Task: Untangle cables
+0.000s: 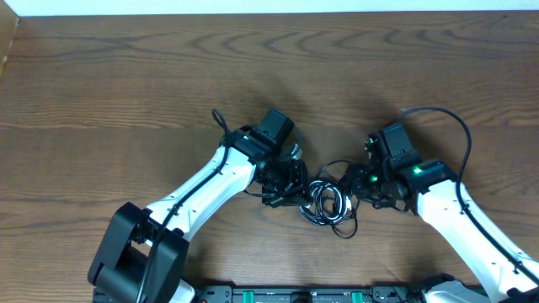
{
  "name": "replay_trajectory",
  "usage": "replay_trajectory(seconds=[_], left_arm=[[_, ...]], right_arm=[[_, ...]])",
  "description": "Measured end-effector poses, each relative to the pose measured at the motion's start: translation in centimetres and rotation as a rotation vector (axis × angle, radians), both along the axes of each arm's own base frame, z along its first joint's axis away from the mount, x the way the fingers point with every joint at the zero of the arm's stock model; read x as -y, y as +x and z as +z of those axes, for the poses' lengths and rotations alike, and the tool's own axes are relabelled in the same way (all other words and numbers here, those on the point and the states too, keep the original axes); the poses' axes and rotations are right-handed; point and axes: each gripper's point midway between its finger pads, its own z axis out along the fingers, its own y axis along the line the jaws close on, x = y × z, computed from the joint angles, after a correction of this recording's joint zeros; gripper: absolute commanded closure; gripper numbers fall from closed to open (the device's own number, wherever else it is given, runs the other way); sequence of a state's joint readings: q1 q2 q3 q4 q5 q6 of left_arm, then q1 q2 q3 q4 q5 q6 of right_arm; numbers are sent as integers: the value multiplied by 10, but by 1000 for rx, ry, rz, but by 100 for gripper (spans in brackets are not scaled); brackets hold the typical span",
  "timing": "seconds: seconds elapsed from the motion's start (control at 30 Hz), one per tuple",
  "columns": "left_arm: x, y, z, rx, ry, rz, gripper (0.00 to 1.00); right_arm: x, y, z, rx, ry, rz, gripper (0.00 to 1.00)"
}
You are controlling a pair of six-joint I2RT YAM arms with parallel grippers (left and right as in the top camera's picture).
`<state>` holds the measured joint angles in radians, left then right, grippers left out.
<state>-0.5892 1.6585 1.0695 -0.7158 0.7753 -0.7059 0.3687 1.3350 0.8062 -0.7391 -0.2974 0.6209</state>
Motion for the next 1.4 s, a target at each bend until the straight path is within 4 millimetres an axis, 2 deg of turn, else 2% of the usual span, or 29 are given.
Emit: replay_trajectory(seconds=[0.2, 0.33, 0.5, 0.6, 0.9, 1.03, 1.07, 1.4], left_arm=[[-14, -7, -12, 14, 109, -23, 86], [-12, -7, -16, 57, 136, -44, 86], [-3, 8, -18, 160, 135, -48, 85], [-3, 17, -20, 204, 146, -37, 85], [-12, 32, -25, 285, 213, -27, 84], [-12, 35, -26, 334, 208, -80, 83], [-13, 35, -26, 346, 207, -95, 79], [-21, 45, -30, 455, 251, -189, 78]], right_arm=[[2, -31, -1, -69, -13, 186, 43], [7, -49, -3, -125, -24, 244, 41], [6, -54, -2, -139, -17, 270, 55], [4, -56, -1, -157, 0, 243, 57], [4, -64, -4, -336, 19, -102, 43], [7, -71, -10, -423, 11, -265, 44], [8, -73, -11, -440, 9, -297, 44], [12, -88, -38, -569, 4, -580, 54]])
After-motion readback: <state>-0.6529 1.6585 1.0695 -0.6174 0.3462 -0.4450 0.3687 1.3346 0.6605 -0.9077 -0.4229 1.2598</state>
